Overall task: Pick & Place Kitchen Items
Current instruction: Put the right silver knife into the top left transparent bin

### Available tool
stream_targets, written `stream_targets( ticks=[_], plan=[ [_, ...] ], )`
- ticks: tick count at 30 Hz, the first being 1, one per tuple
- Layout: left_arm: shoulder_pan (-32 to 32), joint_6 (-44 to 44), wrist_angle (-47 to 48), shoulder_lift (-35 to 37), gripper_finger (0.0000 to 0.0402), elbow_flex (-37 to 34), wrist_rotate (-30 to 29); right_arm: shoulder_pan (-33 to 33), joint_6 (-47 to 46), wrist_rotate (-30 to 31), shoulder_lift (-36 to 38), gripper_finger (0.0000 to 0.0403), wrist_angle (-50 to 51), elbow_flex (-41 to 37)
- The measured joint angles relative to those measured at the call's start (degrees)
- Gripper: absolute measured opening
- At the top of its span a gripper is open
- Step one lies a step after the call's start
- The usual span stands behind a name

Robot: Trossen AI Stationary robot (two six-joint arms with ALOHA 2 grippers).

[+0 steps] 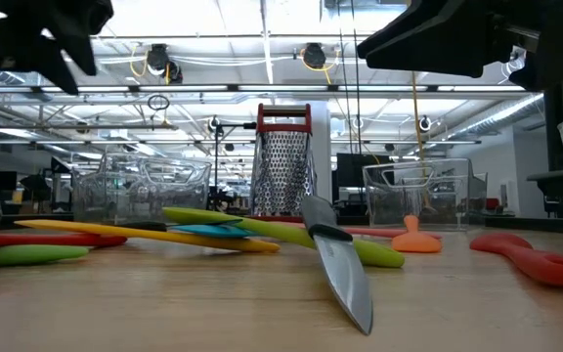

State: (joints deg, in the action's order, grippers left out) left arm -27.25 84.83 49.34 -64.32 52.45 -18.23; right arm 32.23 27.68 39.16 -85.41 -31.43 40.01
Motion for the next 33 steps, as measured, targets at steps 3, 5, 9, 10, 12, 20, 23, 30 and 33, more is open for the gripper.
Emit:
stream_targets(
  ticks=[3,5,9,10,12,20,23,30,33],
  plan=[
    [-3.7,4.5,-0.1,-3.0,0.0152,0.0,-0.6,0.0,0.0,0.0,0.0,0.0116,0.0,0.0],
    [-5.6,5.9,-0.5,-5.3,0.0152,0.0,-1.3,0.0,0.0,0.0,0.0,0.0116,0.0,0.0],
    [-8.1,2.4,-5.2,-10.5,0.0152,0.0,-1.7,0.0,0.0,0.0,0.0,0.0116,0.0,0.0],
    [-8.4,-0.2,-7.2,-11.9,0.0152,0.0,-2.4,0.0,0.0,0.0,0.0,0.0116,0.1,0.0],
    [-8.7,-7.1,-12.5,-15.0,0.0152,0.0,-4.2,0.0,0.0,0.0,0.0,0.0116,0.2,0.0],
    [-6.3,-43.6,-38.5,-26.1,0.0152,0.0,-6.7,0.0,-2.6,0.0,0.0,0.0116,0.7,0.0],
    [-5.0,-56.0,-42.6,-28.7,0.0152,0.9,-7.5,0.0,-3.8,0.0,0.0,0.0116,1.4,0.0],
    [-3.2,-85.3,-43.4,-31.6,0.0152,4.7,-11.7,0.0,-9.4,0.0,0.0,0.0116,3.0,-0.2],
    [-3.0,-97.0,-43.9,-32.0,0.0152,5.4,-14.3,0.0,-11.6,0.2,0.0,0.0116,3.0,-0.7]
  ],
)
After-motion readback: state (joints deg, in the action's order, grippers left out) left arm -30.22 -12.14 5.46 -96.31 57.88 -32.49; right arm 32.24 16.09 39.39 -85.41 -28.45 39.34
